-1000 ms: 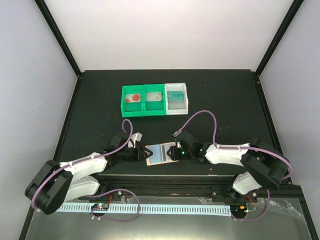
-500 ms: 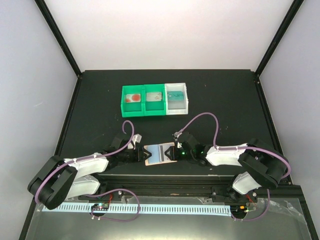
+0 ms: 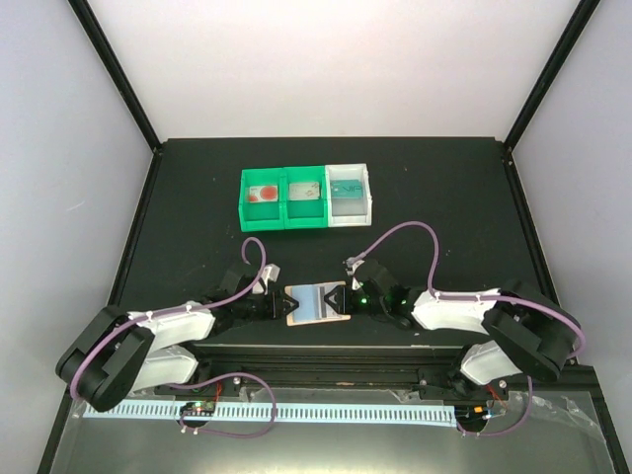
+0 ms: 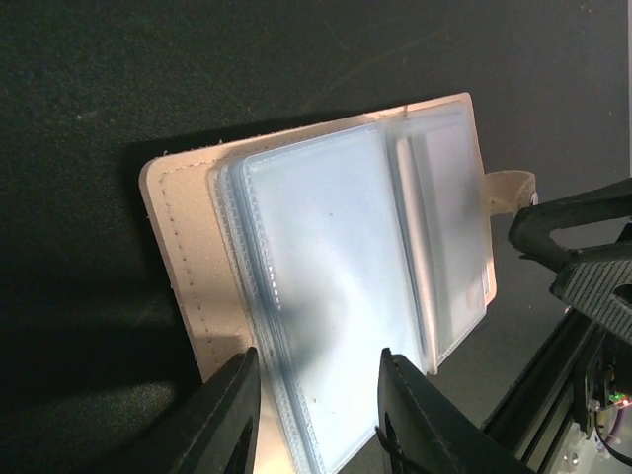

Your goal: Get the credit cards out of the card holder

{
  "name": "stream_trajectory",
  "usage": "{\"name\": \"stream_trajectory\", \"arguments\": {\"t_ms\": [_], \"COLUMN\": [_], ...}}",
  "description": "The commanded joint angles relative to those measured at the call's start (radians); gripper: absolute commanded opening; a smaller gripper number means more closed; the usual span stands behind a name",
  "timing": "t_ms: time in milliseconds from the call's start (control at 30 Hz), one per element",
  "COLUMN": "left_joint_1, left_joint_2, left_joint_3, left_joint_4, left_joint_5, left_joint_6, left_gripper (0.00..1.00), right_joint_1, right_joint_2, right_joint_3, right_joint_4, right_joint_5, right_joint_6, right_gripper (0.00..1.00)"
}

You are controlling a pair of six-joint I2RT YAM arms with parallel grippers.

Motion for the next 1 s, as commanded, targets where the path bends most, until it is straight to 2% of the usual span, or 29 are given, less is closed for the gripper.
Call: {"name": "stream_trajectory", "arguments": {"t_ms": [0, 367, 500, 633, 967], "left_joint_1": [-0.008, -0.011, -0.020, -0.058, -0.080], "left_joint_2": [-0.036, -0.127, -0.104, -0.103, 0.064], "left_joint_3": [-0.001, 0.013, 0.016, 0.048, 0.124], "left_joint_4": [-0.024, -0.087, -0.067, -0.065, 0.011], "left_joint_5": [-0.031, -0.038, -0.015, -0.020, 0.002], "left_joint_6": [0.009, 0.008, -0.003, -0.009, -0.021], "left_gripper": [0.35, 0.35, 0.28, 0.27, 0.21], "right_joint_1": [0.002, 0.002, 0.002, 0.002, 0.002], "right_joint_2": [-0.031, 0.055, 0.059, 0.011, 0.042], "right_joint_3": [-0.010, -0.003, 0.000, -0.020, -0.019], "right_joint_4": [-0.042, -0.031, -0.040, -0.049, -0.040], "right_joint_5": [0.085, 0.083, 0.096, 0.136, 0.126], "right_joint_6": [0.000, 0.024, 0.027, 0.034, 0.037], "right_gripper": [0.34, 0.34, 0.34, 0.34, 0.33]}}
